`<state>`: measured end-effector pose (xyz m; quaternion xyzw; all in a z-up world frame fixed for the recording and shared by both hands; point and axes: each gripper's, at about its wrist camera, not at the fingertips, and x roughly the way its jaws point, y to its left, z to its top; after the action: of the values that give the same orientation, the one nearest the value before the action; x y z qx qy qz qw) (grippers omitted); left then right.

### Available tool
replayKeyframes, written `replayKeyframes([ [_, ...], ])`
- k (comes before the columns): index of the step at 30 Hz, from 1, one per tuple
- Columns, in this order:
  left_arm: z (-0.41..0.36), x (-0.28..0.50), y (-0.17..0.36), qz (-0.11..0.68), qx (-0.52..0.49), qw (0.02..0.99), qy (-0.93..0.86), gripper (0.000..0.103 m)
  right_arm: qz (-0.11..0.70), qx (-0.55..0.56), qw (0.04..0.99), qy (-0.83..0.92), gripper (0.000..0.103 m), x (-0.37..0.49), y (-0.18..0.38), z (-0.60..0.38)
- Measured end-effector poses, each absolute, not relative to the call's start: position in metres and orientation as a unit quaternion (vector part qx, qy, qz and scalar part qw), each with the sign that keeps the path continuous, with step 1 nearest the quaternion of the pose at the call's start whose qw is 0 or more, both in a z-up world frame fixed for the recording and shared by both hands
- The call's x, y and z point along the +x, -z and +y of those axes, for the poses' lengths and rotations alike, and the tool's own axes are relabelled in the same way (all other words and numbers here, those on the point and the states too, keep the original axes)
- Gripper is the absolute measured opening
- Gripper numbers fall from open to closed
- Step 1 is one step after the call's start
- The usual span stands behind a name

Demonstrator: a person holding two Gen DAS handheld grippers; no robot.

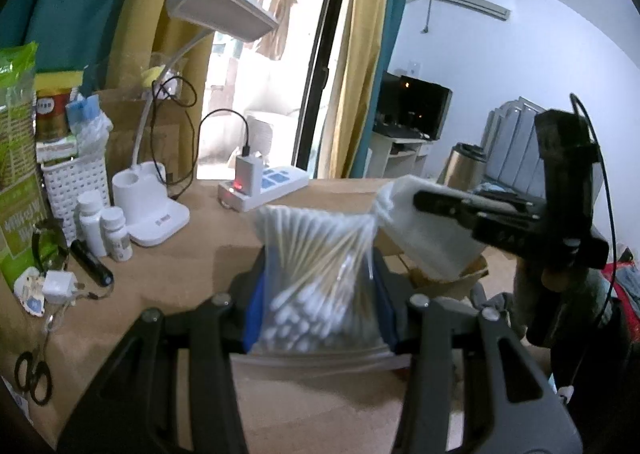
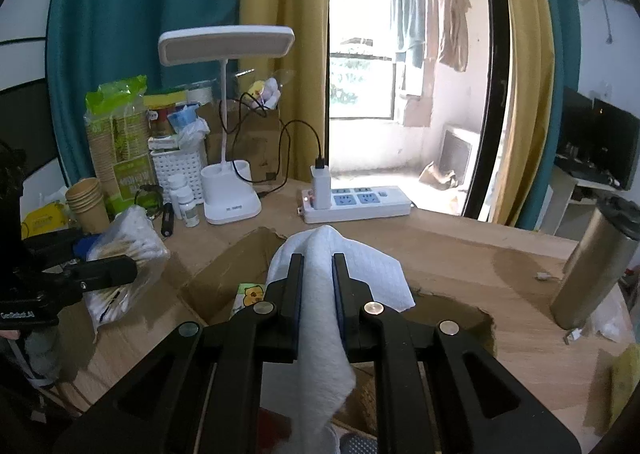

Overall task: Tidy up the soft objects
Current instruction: 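Lower the swab bag into the box with the left gripper while the right gripper drops the paper towel in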

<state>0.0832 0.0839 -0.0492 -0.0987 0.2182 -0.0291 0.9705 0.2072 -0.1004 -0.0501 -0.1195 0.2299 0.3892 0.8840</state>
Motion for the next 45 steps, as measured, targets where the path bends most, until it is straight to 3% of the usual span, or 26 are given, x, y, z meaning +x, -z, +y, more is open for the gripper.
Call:
replayKeyframes([
  [8,0.083,0.1,0.04,0.208,-0.091,0.974,0.028,0.047,0.244,-0.118,0.883,-0.383,0.015,0.225,0.063,-0.093],
  [11,0.08,0.105,0.04,0.209,-0.091,0.973,0.029,0.047,0.256,-0.114,0.88,-0.382,0.027,0.233,0.069,-0.09],
  [13,0.078,0.108,0.041,0.211,-0.092,0.973,0.03,0.047,0.274,-0.111,0.875,-0.383,0.044,0.24,0.077,-0.088],
  [19,0.066,0.12,0.044,0.222,-0.085,0.971,0.036,0.047,0.278,-0.093,0.877,-0.38,0.051,0.241,0.076,-0.101],
  [31,0.033,0.149,0.052,0.251,-0.069,0.964,0.048,0.047,0.24,-0.06,0.894,-0.374,0.053,0.226,0.053,-0.153],
  [45,-0.01,0.193,0.068,0.289,-0.048,0.955,0.045,0.051,0.242,-0.034,0.907,-0.342,0.054,0.225,0.064,-0.217],
])
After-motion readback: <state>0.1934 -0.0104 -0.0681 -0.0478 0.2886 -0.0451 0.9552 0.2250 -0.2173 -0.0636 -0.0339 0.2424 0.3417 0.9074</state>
